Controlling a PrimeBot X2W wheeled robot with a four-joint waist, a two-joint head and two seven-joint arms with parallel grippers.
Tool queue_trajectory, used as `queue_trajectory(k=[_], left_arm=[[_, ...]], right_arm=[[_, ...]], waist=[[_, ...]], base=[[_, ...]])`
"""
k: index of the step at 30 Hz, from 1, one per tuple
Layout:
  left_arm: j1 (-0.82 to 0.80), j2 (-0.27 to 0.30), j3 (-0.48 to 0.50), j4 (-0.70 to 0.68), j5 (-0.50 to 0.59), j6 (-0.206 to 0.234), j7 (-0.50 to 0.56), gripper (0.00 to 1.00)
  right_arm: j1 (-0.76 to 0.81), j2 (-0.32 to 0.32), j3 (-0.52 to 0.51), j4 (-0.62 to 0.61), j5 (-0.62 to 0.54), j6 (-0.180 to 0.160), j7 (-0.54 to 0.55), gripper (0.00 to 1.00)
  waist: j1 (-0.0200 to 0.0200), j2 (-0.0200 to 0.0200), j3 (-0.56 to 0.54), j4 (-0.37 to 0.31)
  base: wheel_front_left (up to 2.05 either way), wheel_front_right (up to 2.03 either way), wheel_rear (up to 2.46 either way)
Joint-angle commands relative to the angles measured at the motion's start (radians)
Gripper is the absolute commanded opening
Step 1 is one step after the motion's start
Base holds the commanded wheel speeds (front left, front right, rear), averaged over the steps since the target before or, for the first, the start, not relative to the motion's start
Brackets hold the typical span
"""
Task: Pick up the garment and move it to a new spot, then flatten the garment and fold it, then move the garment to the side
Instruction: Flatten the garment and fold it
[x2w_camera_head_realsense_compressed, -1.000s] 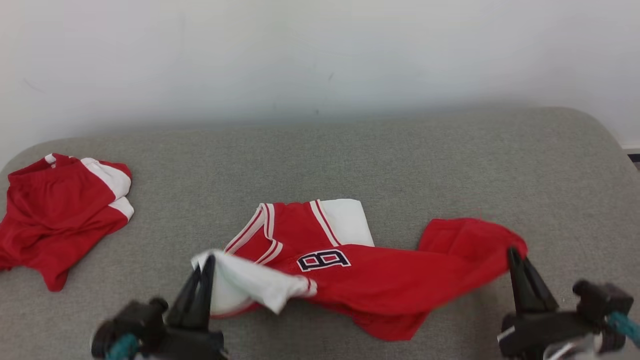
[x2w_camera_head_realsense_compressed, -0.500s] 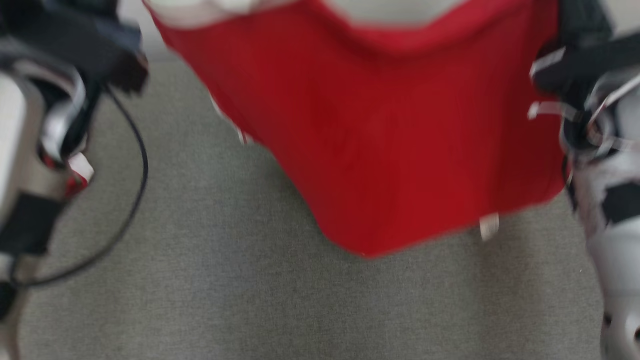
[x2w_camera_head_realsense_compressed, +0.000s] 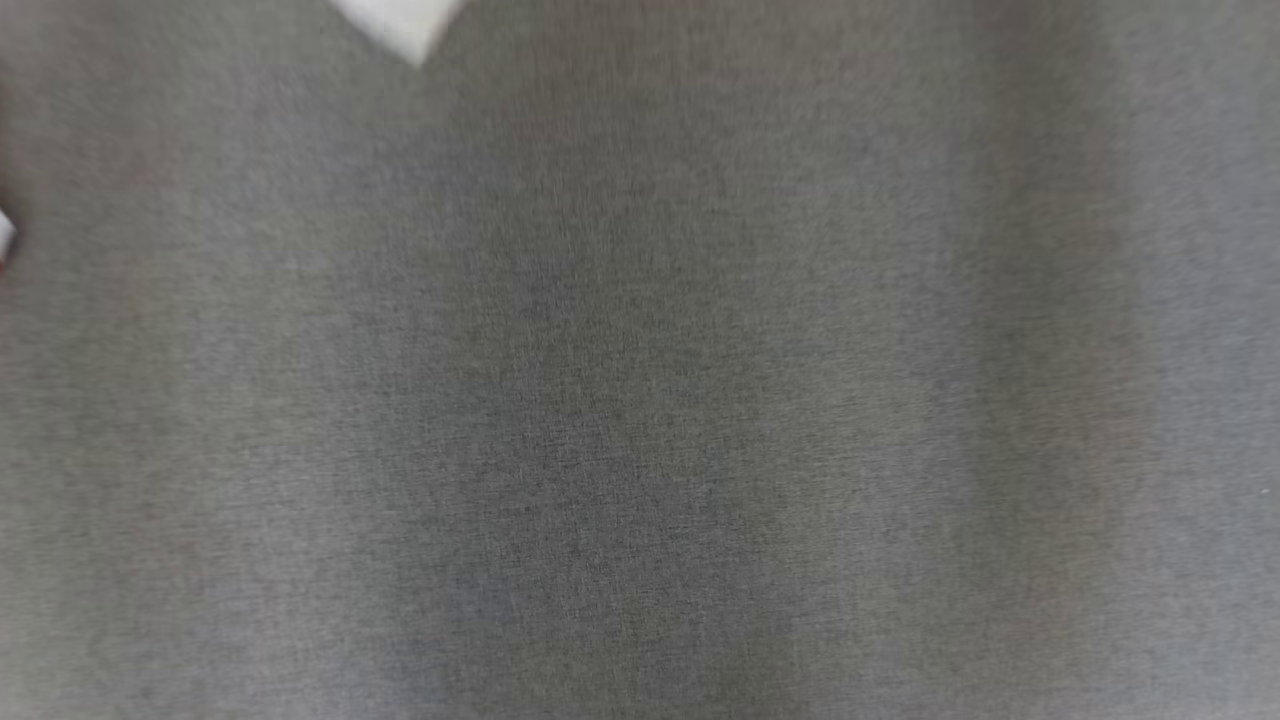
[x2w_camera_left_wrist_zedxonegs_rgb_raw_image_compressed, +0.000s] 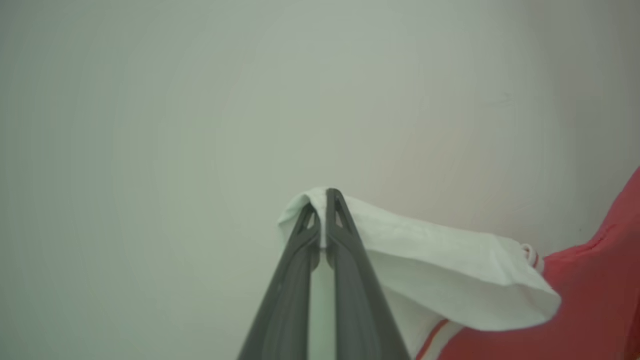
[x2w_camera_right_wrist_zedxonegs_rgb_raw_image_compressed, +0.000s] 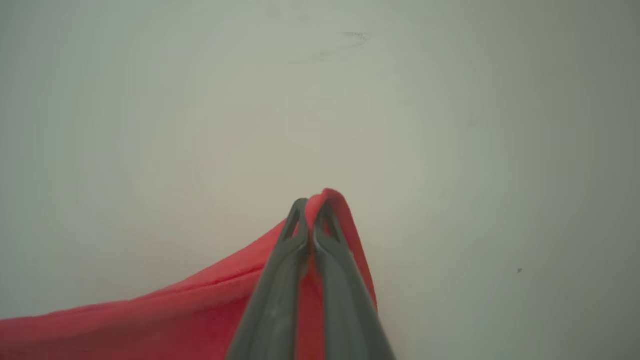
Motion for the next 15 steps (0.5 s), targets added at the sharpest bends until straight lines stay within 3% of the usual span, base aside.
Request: queue_trajectory(k=[1,9,15], left_arm=[[-0.034,-0.009,-0.01,0.023,-0.006,0.002,-0.011,0.0],[-0.265,-0.046,-0.125,0.207,-0.022,0.003,-0.08,0.0],[-0.316,-0.073,-0.203,0.29,-0.059,0.003,-0.133,0.0]], right_arm=[[-0.027,-0.002,-0.003,0.021,-0.011,-0.002,-0.001,0.0],[-0.182,0.032,-0.023,0.136,-0.096,-0.002,-0.018,0.0],[-0.238,0.045,-0.03,0.189,-0.146,-0.002,-0.039,0.0]], waist=[[-0.0005,-0.0003,0.102,0.004],[-0.0005,-0.0003,0.156,0.0],[-0.0005,-0.0003,0.172,0.008]], base=[[0.0,0.0,0.0],[0.0,0.0,0.0],[0.0,0.0,0.0]])
